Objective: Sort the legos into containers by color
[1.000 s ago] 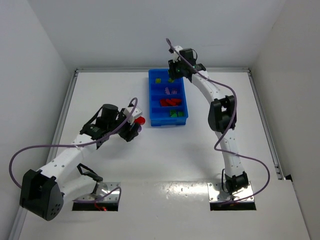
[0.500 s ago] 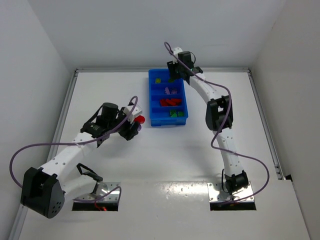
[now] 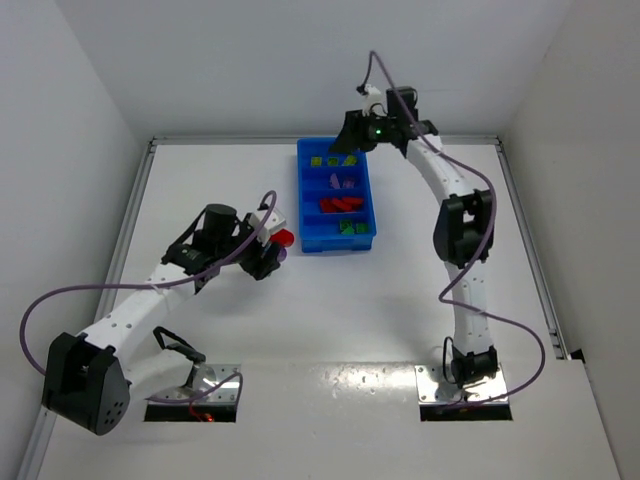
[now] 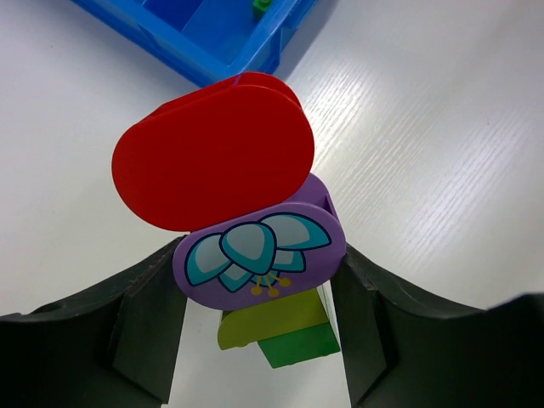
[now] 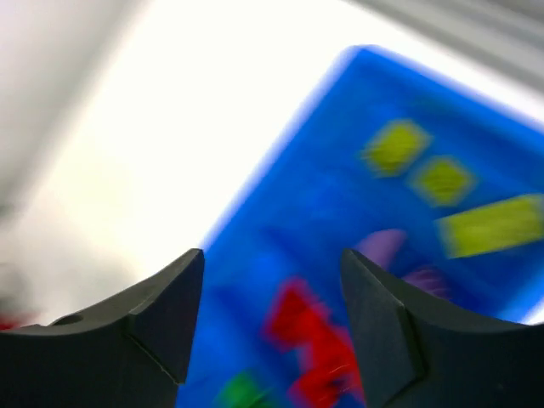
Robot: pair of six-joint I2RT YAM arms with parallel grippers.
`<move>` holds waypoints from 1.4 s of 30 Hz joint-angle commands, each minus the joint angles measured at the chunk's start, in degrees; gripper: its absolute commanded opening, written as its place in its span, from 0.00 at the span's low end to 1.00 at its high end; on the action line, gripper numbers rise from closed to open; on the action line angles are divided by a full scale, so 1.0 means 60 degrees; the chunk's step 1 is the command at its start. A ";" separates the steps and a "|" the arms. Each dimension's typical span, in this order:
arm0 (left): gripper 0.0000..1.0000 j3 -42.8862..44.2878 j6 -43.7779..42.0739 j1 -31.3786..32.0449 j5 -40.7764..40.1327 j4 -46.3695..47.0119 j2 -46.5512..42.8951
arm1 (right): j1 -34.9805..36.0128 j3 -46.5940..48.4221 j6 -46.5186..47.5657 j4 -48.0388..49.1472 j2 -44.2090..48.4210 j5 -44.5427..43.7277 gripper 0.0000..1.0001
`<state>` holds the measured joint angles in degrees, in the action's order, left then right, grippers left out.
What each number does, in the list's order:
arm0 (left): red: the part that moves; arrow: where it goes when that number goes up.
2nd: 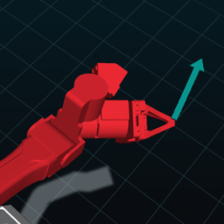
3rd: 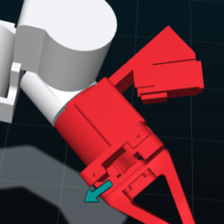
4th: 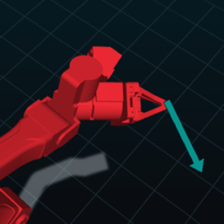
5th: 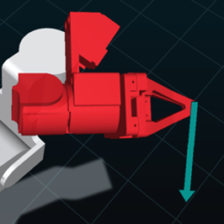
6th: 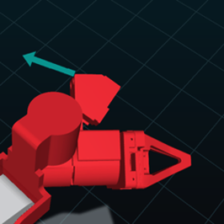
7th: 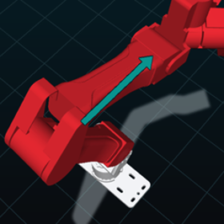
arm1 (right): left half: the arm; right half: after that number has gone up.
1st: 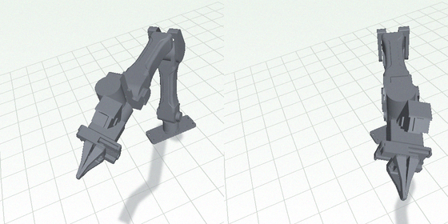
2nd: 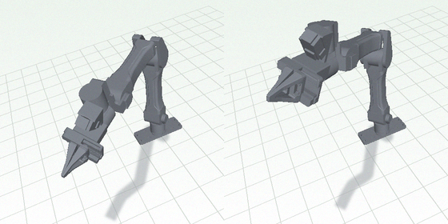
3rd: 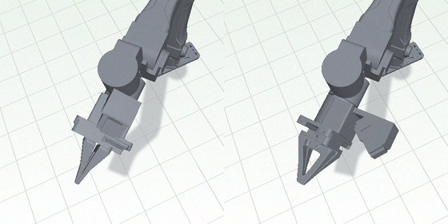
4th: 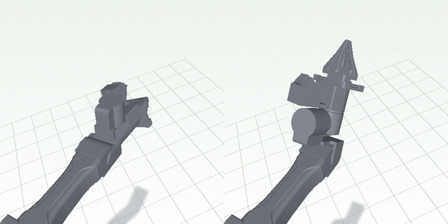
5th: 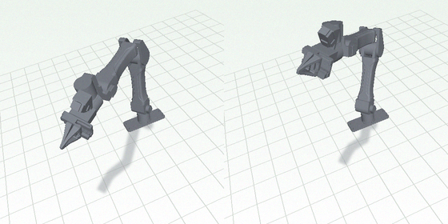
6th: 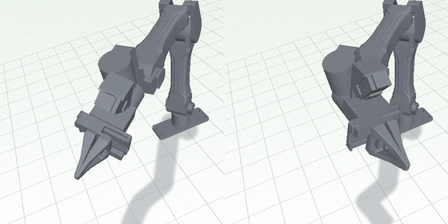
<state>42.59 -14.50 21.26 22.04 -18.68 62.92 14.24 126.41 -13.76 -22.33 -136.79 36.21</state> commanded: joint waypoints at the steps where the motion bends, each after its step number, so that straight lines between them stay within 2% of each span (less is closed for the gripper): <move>1: 0.28 0.0387 -0.0029 -0.0115 0.0486 0.0535 -0.0422 | -0.0249 -0.0484 -0.1835 -0.0964 0.0928 0.4814 0.61; 3: 0.28 0.0387 0.0059 -0.0115 0.0589 0.0622 -0.0422 | 0.0013 -0.1288 -0.1766 -0.1985 0.1351 0.5814 0.60; 7: 0.28 0.0387 0.0059 0.0235 0.0326 0.0623 -0.0510 | 0.0702 -0.2654 -0.1823 -0.1977 0.1997 0.6021 0.63; 9: 0.28 0.0475 0.0059 0.0324 0.0325 0.0623 -0.0510 | 0.1083 -0.2655 -0.1823 -0.2357 0.1998 0.5933 0.65; 10: 0.28 0.0475 0.0146 0.0325 0.0224 0.0623 -0.0510 | 0.1185 -0.2568 -0.1925 -0.2358 0.1998 0.5832 0.70; 12: 0.28 0.0563 0.0147 0.0325 0.0092 0.0623 -0.0510 | 0.1376 -0.2567 -0.1926 -0.2358 0.1998 0.5642 0.74; 15: 0.28 0.0666 0.0147 0.0412 0.0091 0.0520 -0.0510 | 0.1639 -0.2114 -0.1926 -0.2767 0.1721 0.5553 0.77; 20: 0.28 0.0666 0.0147 0.0412 0.0003 0.0520 -0.0510 | 0.1919 -0.1528 -0.1707 -0.3543 0.1514 0.5304 0.77; 26: 0.28 0.0666 0.0059 0.0500 0.0003 0.0520 -0.0510 | 0.2446 -0.1527 -0.0944 -0.4217 0.1340 0.4572 0.77; 33: 0.28 0.0768 -0.0029 0.0500 -0.0085 0.0520 -0.0510 | 0.2826 -0.1089 -0.0812 -0.4321 0.0973 0.4381 0.77; 35: 0.28 0.0768 -0.0029 0.0500 -0.0085 0.0520 -0.0510 | 0.2928 -0.1088 -0.0812 -0.4321 0.0972 0.4381 0.74; 37: 0.28 0.0768 -0.0029 0.0500 -0.0173 0.0520 -0.0510 | 0.3031 -0.1088 -0.0812 -0.4321 0.0972 0.4381 0.60; 38: 0.28 0.0768 -0.0029 0.0500 -0.0173 0.0520 -0.0510 | 0.3032 -0.1189 -0.0711 -0.4321 0.0972 0.4381 0.52; 39: 0.28 0.0768 -0.0029 0.0500 -0.0173 0.0520 -0.0510 | 0.3032 -0.1277 -0.0710 -0.4321 0.0972 0.4482 0.29; 42: 0.28 0.0768 -0.0029 0.0500 -0.0173 0.0520 -0.0510 | 0.3032 -0.1278 -0.0710 -0.4218 0.0972 0.4586 0.03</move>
<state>44.53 -14.83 23.86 20.84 -17.91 61.36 32.08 117.32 -19.22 -48.38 -131.76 62.28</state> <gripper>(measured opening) 0.666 0.205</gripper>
